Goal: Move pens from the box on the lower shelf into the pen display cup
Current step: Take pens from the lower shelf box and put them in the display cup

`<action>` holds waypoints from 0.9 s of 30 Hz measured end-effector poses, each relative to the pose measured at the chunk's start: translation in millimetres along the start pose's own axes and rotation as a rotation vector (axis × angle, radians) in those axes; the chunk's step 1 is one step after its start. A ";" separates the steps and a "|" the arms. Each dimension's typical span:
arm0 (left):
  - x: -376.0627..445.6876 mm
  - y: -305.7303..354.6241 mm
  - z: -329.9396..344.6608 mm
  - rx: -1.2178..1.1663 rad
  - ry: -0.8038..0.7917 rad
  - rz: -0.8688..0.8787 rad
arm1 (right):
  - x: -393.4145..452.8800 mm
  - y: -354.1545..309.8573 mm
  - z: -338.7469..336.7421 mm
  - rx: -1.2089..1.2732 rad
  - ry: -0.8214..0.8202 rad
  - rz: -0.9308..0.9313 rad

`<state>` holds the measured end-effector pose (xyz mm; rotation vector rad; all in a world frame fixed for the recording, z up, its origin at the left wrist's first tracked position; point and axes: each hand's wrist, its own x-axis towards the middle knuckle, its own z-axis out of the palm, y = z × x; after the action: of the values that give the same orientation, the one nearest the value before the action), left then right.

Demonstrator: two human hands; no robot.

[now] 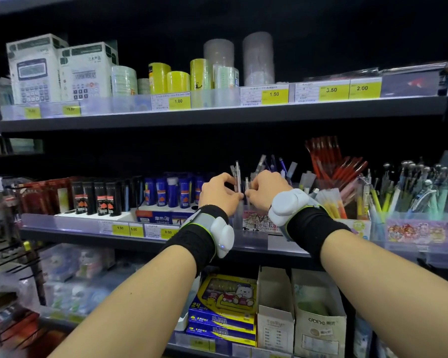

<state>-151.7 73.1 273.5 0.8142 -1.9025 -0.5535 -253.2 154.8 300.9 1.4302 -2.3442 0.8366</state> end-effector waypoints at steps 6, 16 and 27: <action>-2.6 2.0 5.0 0.029 -0.008 -0.039 | -1.4 -0.4 4.1 -0.075 -0.045 0.007; -1.0 0.8 3.2 0.119 -0.048 -0.076 | -7.3 3.4 4.9 -0.041 -0.040 0.042; 12.2 -0.9 -10.8 0.076 -0.090 -0.071 | -13.8 4.9 -2.6 -0.019 0.095 0.002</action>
<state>-145.5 63.2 284.9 0.9228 -1.9928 -0.5730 -251.1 168.0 294.4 1.3504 -2.2776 0.8603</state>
